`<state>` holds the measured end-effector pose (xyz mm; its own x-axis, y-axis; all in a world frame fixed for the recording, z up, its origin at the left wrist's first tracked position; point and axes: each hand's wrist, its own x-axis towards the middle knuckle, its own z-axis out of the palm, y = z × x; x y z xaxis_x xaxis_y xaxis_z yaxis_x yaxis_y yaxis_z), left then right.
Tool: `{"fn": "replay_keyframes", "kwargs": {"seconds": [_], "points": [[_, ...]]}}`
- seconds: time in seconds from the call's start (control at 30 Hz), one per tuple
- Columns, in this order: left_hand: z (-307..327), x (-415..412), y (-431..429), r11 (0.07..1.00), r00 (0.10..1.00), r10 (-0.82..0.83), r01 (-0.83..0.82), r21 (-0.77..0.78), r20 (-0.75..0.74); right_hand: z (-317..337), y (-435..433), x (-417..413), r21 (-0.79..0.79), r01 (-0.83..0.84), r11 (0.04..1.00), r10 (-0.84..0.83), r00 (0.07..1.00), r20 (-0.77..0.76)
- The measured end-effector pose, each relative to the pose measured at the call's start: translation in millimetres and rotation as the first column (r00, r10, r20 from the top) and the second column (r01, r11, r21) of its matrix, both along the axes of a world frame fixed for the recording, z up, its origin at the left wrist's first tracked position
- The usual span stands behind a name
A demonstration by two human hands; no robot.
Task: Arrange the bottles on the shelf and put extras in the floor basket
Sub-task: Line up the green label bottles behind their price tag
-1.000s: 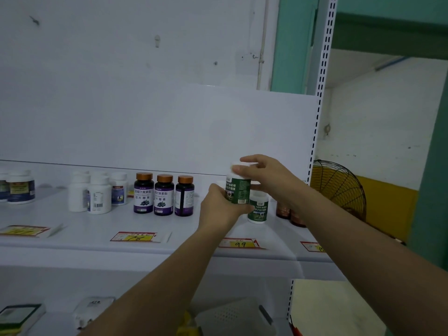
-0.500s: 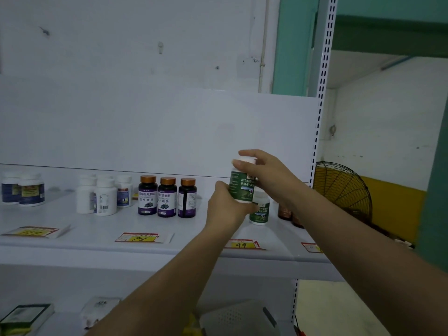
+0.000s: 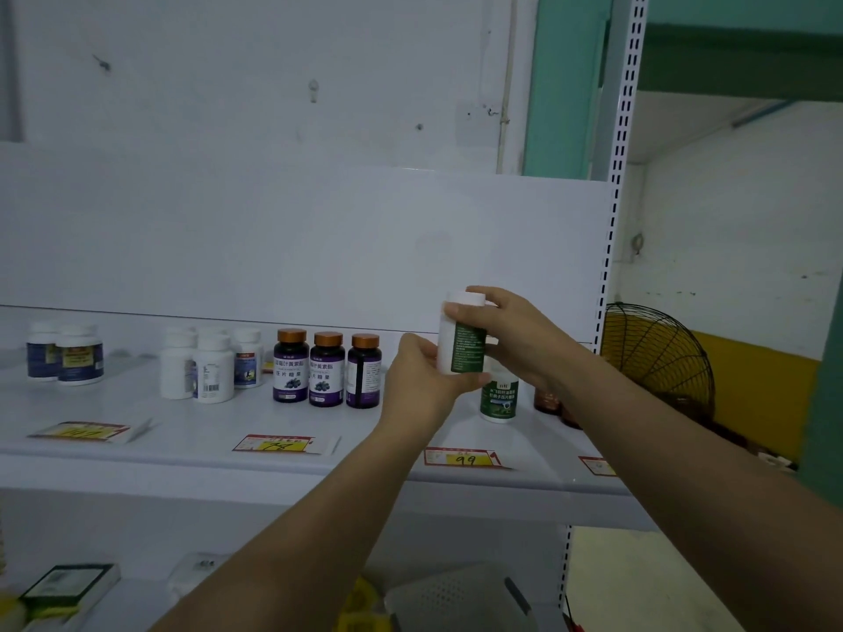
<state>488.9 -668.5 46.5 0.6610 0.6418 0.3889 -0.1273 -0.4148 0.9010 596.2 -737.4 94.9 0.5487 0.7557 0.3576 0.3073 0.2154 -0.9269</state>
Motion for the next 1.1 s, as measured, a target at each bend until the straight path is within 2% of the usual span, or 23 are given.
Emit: {"fn": "replay_keyframes", "kwargs": {"seconds": [0.07,0.2,0.33,0.43,0.53,0.67,0.8,0.93,1.03,1.1], "points": [[1.1,-1.5,1.2,0.999,1.0,-0.001,0.001,0.039,0.001,1.9,0.6,-0.8,0.031,-0.015,0.999,0.015,1.0,-0.014],[8.3,-7.3,6.8,0.992,0.994,-0.082,0.088,0.091,-0.067,4.3,-2.5,-3.0,0.075,-0.03,0.997,0.025,0.998,0.059],[6.3,-7.3,21.6,0.984,0.998,0.011,-0.002,0.177,-0.054,-3.6,-4.2,-15.0,0.08,-0.028,0.996,0.01,0.975,0.223],[-0.8,-4.1,31.8,0.974,0.995,0.096,-0.094,0.204,0.001,-14.3,-4.3,-26.8,0.021,-0.03,0.999,0.02,0.926,0.376],[-4.6,-2.1,36.8,0.946,0.984,0.175,-0.181,0.271,0.046,-19.6,-6.6,-31.5,0.008,-0.026,1.0,0.02,0.891,0.453],[-2.9,1.5,40.6,0.936,0.981,0.175,-0.193,0.293,0.088,-19.7,-6.4,-33.5,0.021,-0.002,1.0,-0.01,0.845,0.535],[0.8,0.7,41.9,0.948,0.992,0.117,-0.126,0.292,0.048,-13.4,-5.6,-32.4,0.062,0.024,0.998,-0.054,0.843,0.535],[2.2,-10.0,33.8,0.969,0.999,-0.041,0.043,0.244,-0.015,2.6,-7.1,-28.0,0.065,0.083,0.994,-0.102,0.911,0.399],[10.5,-17.6,25.5,0.981,0.991,-0.123,0.128,0.145,-0.043,15.0,-0.8,-27.5,-0.023,0.155,0.988,-0.141,0.946,0.291],[15.8,-19.6,23.4,0.985,0.988,-0.147,0.151,0.084,-0.056,19.6,6.5,-28.1,-0.152,0.238,0.959,-0.196,0.949,0.247]]}}
